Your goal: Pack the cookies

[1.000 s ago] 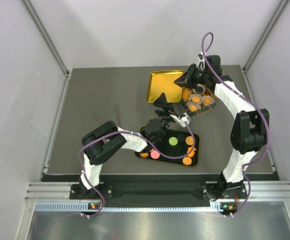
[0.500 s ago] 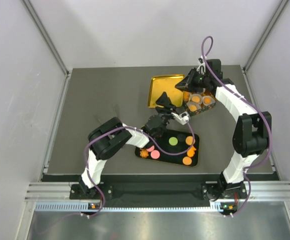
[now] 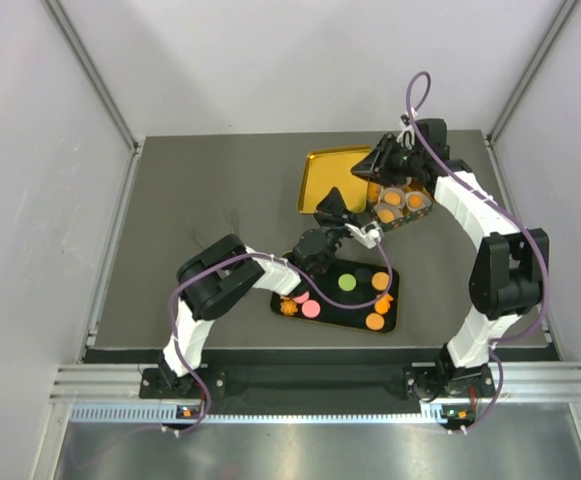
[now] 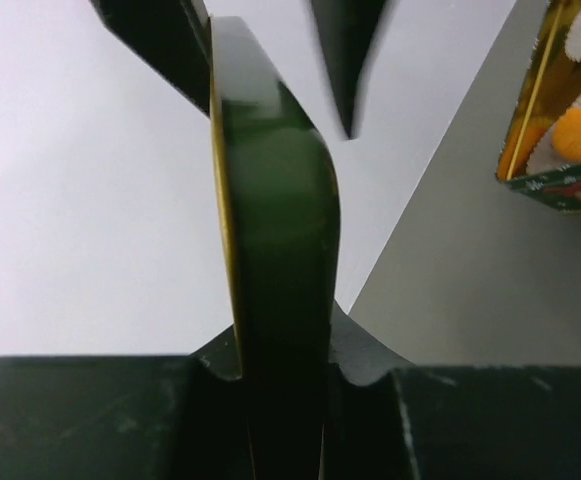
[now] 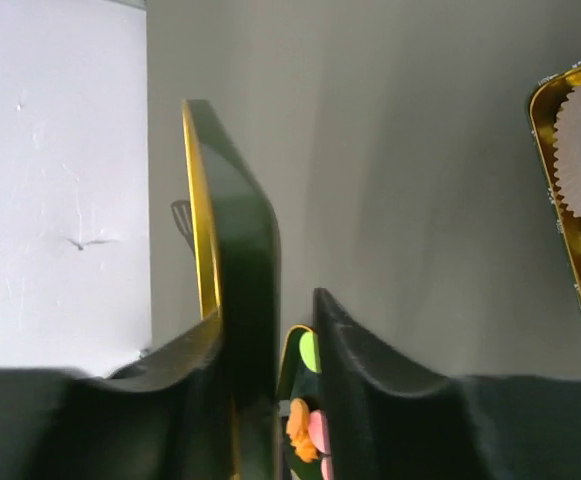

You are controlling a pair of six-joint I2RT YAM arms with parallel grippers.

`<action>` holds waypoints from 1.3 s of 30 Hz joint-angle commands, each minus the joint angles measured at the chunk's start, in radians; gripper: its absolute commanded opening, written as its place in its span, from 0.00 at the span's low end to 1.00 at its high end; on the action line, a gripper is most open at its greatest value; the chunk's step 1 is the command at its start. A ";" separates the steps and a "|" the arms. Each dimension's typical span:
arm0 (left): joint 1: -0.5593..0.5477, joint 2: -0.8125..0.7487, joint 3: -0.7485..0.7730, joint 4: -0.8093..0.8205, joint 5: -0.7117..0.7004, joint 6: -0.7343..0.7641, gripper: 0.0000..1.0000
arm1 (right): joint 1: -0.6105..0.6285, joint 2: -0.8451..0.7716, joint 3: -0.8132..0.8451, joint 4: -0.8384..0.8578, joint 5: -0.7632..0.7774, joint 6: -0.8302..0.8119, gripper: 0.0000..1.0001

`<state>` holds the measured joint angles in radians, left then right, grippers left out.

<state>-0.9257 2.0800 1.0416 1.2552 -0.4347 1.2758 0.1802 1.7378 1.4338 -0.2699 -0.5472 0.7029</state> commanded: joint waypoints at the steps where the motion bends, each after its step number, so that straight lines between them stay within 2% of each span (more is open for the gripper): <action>1: 0.005 -0.118 0.040 0.118 -0.006 -0.116 0.00 | 0.001 -0.052 0.007 0.003 0.010 -0.029 0.48; 3: 0.005 -0.147 0.037 0.052 0.002 -0.165 0.00 | -0.001 -0.066 0.013 0.004 0.033 -0.045 0.60; 4: 0.005 -0.155 0.035 0.030 0.002 -0.180 0.00 | -0.002 -0.070 0.016 0.005 0.058 -0.051 0.70; 9: 0.007 -0.221 0.046 -0.134 -0.001 -0.341 0.00 | -0.048 -0.125 0.059 -0.011 0.127 -0.085 0.89; 10: 0.007 -0.227 0.049 -0.195 0.001 -0.390 0.00 | -0.057 -0.135 0.066 -0.015 0.150 -0.089 0.95; 15: 0.014 -0.255 0.087 -0.356 0.023 -0.509 0.00 | -0.119 -0.205 0.091 -0.023 0.220 -0.103 1.00; 19: 0.027 -0.259 0.138 -0.468 0.013 -0.611 0.00 | -0.163 -0.216 0.089 -0.046 0.288 -0.120 1.00; 21: 0.051 -0.274 0.198 -0.606 0.022 -0.746 0.00 | -0.173 -0.205 0.082 -0.064 0.328 -0.140 1.00; 22: 0.063 -0.282 0.227 -0.667 0.071 -0.807 0.00 | -0.211 -0.199 0.077 -0.071 0.364 -0.146 1.00; 23: 0.079 -0.300 0.283 -0.780 0.100 -0.949 0.00 | -0.222 -0.190 0.073 -0.083 0.378 -0.155 1.00; 24: 0.120 -0.308 0.311 -0.830 0.146 -1.024 0.00 | -0.243 -0.173 0.062 -0.087 0.389 -0.160 1.00; 25: 0.148 -0.317 0.340 -0.877 0.257 -1.112 0.00 | -0.252 -0.163 0.054 -0.089 0.407 -0.164 1.00; 26: 0.178 -0.327 0.404 -0.928 0.340 -1.291 0.00 | -0.260 -0.153 0.047 -0.091 0.414 -0.177 1.00; 27: 0.244 -0.322 0.437 -0.991 0.414 -1.390 0.00 | -0.274 -0.138 0.033 -0.091 0.424 -0.184 0.98; 28: 0.275 -0.317 0.463 -1.010 0.492 -1.470 0.00 | -0.280 -0.129 0.025 -0.091 0.453 -0.189 0.93; 29: 0.318 -0.304 0.501 -1.017 0.611 -1.592 0.00 | -0.291 -0.110 0.014 -0.091 0.466 -0.195 0.90; 31: 0.349 -0.291 0.517 -0.998 0.686 -1.737 0.00 | -0.298 -0.084 0.013 -0.091 0.496 -0.210 0.81; 33: 0.395 -0.273 0.508 -0.943 0.804 -1.849 0.00 | -0.312 -0.043 0.014 -0.094 0.515 -0.212 0.77; 34: 0.407 -0.255 0.503 -0.882 0.835 -1.976 0.00 | -0.320 -0.029 0.016 -0.094 0.518 -0.212 0.72; 36: 0.439 -0.223 0.483 -0.776 0.938 -2.108 0.00 | -0.344 0.014 0.020 -0.092 0.517 -0.203 0.61; 37: 0.445 -0.181 0.477 -0.669 0.961 -2.226 0.00 | -0.352 0.031 0.027 -0.094 0.514 -0.198 0.58; 39: 0.450 -0.140 0.479 -0.576 1.013 -2.335 0.00 | -0.364 0.078 0.051 -0.112 0.504 -0.197 0.51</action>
<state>-0.4675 1.8793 1.5253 0.4389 0.3752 -0.7116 -0.1493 1.7695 1.4467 -0.3698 -0.0628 0.5156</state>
